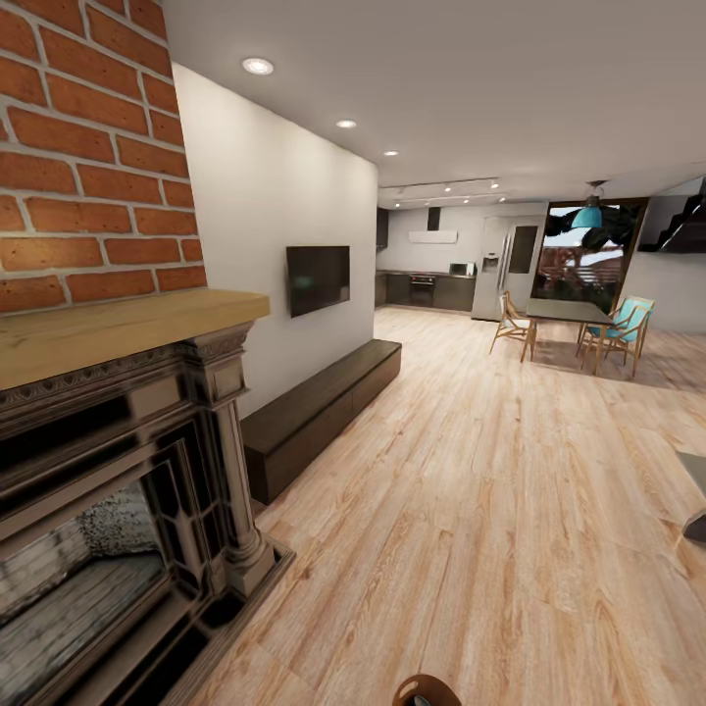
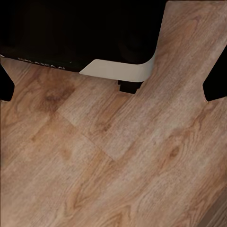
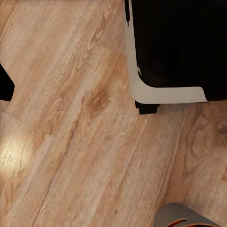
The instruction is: Put the three can of soda from the living room inside the tash can in the kitchen.
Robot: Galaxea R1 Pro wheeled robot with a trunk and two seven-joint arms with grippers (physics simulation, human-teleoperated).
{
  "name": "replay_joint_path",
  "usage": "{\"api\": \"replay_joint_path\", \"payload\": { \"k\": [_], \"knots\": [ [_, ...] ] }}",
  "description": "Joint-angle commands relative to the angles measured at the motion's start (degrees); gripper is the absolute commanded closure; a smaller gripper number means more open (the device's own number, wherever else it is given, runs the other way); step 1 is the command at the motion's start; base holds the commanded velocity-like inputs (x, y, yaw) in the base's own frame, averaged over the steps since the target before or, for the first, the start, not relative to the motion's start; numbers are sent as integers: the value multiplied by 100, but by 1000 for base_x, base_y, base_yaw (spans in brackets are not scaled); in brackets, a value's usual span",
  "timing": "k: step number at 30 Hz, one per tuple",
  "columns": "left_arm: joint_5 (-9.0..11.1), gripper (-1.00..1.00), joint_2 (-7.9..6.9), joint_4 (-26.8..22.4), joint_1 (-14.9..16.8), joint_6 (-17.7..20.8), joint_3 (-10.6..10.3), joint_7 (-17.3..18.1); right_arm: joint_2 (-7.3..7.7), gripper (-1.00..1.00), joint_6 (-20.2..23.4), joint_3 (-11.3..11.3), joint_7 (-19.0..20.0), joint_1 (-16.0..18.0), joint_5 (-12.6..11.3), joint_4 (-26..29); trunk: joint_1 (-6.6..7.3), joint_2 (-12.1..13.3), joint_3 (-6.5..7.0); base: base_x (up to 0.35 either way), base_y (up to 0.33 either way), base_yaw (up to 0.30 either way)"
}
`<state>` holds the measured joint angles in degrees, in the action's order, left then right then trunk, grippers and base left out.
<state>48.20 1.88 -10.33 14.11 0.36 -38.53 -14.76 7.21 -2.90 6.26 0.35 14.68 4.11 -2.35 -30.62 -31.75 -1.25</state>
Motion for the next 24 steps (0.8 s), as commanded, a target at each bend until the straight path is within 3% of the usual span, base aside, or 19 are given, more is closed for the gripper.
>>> {"api": "replay_joint_path", "payload": {
  "k": [1,24],
  "knots": [
    [-2,-100,-11,82,-32,0,-3,0,0,-100,0,-1,0,0,-3,1,0,0,0,0,0,0],
    [5,-100,-30,294,-102,-1,0,16,0,-100,0,-2,0,0,-7,-1,0,0,0,0,0,0]
  ]
}}
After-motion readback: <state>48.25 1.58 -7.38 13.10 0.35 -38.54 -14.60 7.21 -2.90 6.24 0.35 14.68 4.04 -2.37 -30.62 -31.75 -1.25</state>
